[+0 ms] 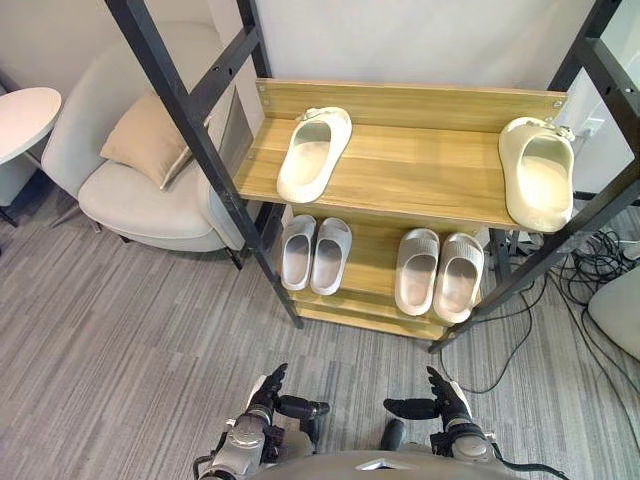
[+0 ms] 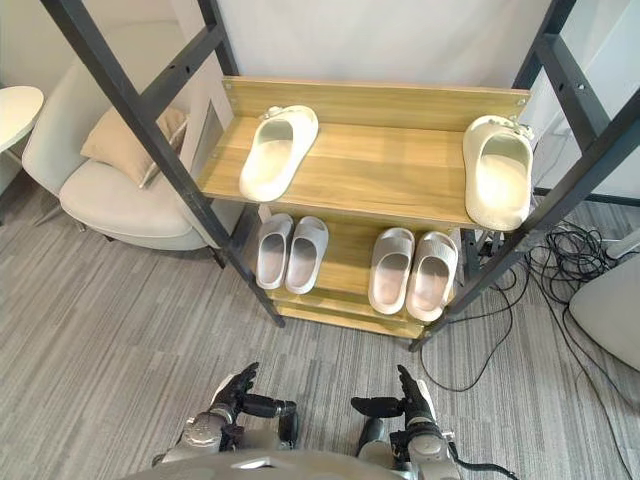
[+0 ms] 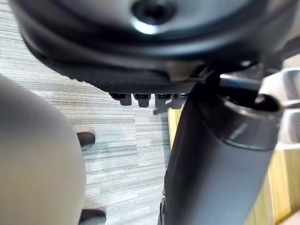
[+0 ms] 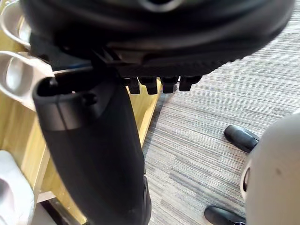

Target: Organize the slippers on the shoe rack

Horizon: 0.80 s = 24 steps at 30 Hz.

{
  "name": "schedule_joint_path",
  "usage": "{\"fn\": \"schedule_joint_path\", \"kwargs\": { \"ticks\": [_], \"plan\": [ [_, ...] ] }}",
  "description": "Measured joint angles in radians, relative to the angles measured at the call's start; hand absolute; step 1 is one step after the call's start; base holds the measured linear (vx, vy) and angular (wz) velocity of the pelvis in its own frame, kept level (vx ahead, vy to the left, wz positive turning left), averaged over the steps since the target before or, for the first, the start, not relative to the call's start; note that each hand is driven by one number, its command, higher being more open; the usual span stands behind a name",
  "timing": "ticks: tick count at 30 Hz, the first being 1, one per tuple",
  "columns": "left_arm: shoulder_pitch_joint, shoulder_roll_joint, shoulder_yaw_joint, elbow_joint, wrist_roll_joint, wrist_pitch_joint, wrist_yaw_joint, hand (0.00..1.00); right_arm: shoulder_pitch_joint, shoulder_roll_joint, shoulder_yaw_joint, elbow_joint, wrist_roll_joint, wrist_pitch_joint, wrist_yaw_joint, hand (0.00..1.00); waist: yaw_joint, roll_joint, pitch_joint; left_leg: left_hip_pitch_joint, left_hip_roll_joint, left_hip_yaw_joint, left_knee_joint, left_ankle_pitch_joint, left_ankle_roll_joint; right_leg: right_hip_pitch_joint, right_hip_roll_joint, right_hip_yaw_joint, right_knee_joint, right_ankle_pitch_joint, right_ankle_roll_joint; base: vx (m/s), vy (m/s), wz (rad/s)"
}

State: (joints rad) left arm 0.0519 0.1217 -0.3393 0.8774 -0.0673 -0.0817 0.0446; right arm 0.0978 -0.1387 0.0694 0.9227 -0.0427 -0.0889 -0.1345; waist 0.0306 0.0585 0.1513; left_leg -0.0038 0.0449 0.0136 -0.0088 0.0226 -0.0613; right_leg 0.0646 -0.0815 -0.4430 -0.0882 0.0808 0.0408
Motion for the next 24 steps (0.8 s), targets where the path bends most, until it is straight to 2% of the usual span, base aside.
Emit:
{"fn": "schedule_joint_path", "kwargs": {
  "ticks": [3, 4, 5, 9, 11, 12, 16, 21, 23, 24],
  "plan": [
    [0.005, 0.004, -0.093, -0.104, -0.001, 0.001, -0.01, 1.0, -0.007, 0.009, -0.017, 0.024, 0.006, 0.0, -0.014, 1.0, -0.003, -0.003, -0.001, 0.011, -0.003, -0.004, -0.006, 0.001, 0.002, 0.009, -0.002, -0.004, 0.0, 0.0, 0.0, -0.01, 0.022, 0.05],
    [0.007, 0.02, -0.179, -0.22, -0.003, 0.001, -0.012, 1.0, -0.009, 0.018, -0.044, 0.034, 0.006, -0.001, -0.021, 1.0, -0.005, -0.004, -0.001, 0.011, -0.006, -0.011, -0.01, 0.007, 0.01, 0.009, -0.004, -0.011, 0.0, 0.0, 0.001, -0.01, 0.019, 0.11],
    [0.007, 0.029, -0.211, -0.266, -0.003, 0.001, -0.013, 1.0, -0.009, 0.022, -0.053, 0.036, 0.007, -0.001, -0.022, 1.0, -0.006, -0.004, -0.001, 0.01, -0.007, -0.015, -0.013, 0.007, 0.01, 0.009, -0.005, -0.013, 0.0, -0.001, 0.001, 0.0, 0.021, 0.14],
    [-0.013, 0.054, -0.377, -0.485, -0.066, -0.054, -0.068, 1.0, -0.021, 0.023, -0.082, 0.061, 0.007, -0.003, -0.029, 1.0, -0.015, -0.002, -0.005, 0.016, -0.014, -0.025, -0.029, 0.017, 0.021, 0.011, -0.007, -0.021, 0.0, -0.003, 0.004, 0.01, 0.011, 0.07],
    [-0.035, 0.052, -0.439, -0.537, -0.091, -0.061, -0.091, 1.0, -0.031, 0.023, -0.091, 0.074, 0.007, -0.002, -0.029, 1.0, -0.022, -0.001, -0.005, 0.021, -0.016, -0.025, -0.034, 0.019, 0.023, 0.016, -0.007, -0.021, 0.0, -0.004, 0.006, 0.03, 0.009, 0.0],
    [-0.039, 0.055, -0.463, -0.588, -0.123, -0.061, -0.111, 1.0, -0.036, 0.024, -0.09, 0.074, 0.007, -0.003, -0.029, 1.0, -0.036, 0.0, -0.006, 0.025, -0.016, -0.025, -0.037, 0.02, 0.025, 0.018, -0.008, -0.022, 0.001, -0.005, 0.007, 0.04, 0.01, 0.0],
    [-0.039, 0.068, -0.47, -0.685, -0.186, -0.061, -0.113, 1.0, -0.038, 0.022, -0.09, 0.074, 0.007, -0.003, -0.029, 1.0, -0.042, 0.003, -0.008, 0.034, -0.016, -0.025, -0.04, 0.019, 0.025, 0.024, -0.007, -0.022, 0.002, -0.008, 0.007, 0.01, 0.002, 0.0],
    [-0.039, 0.093, -0.451, -0.867, -0.242, -0.062, -0.07, 1.0, -0.037, 0.021, -0.074, 0.076, 0.007, -0.005, -0.035, 1.0, -0.038, 0.014, -0.016, 0.034, -0.016, -0.026, -0.04, 0.02, 0.025, 0.024, -0.008, -0.022, 0.0, -0.008, 0.007, 0.0, 0.0, 0.0],
    [-0.114, 0.09, -0.41, -1.016, -0.256, -0.072, -0.004, 1.0, -0.045, 0.018, -0.046, 0.101, 0.007, -0.005, -0.041, 1.0, -0.029, 0.022, -0.027, 0.03, -0.011, -0.028, -0.04, 0.019, 0.025, 0.024, -0.013, -0.023, 0.002, -0.012, 0.011, 0.0, 0.0, 0.0],
    [-0.129, 0.089, -0.4, -1.032, -0.256, -0.075, 0.004, 1.0, -0.045, 0.018, -0.046, 0.103, 0.007, -0.004, -0.042, 1.0, -0.029, 0.023, -0.029, 0.029, -0.011, -0.028, -0.04, 0.019, 0.025, 0.023, -0.012, -0.023, 0.003, -0.012, 0.011, 0.0, 0.0, 0.0]
  ]
}}
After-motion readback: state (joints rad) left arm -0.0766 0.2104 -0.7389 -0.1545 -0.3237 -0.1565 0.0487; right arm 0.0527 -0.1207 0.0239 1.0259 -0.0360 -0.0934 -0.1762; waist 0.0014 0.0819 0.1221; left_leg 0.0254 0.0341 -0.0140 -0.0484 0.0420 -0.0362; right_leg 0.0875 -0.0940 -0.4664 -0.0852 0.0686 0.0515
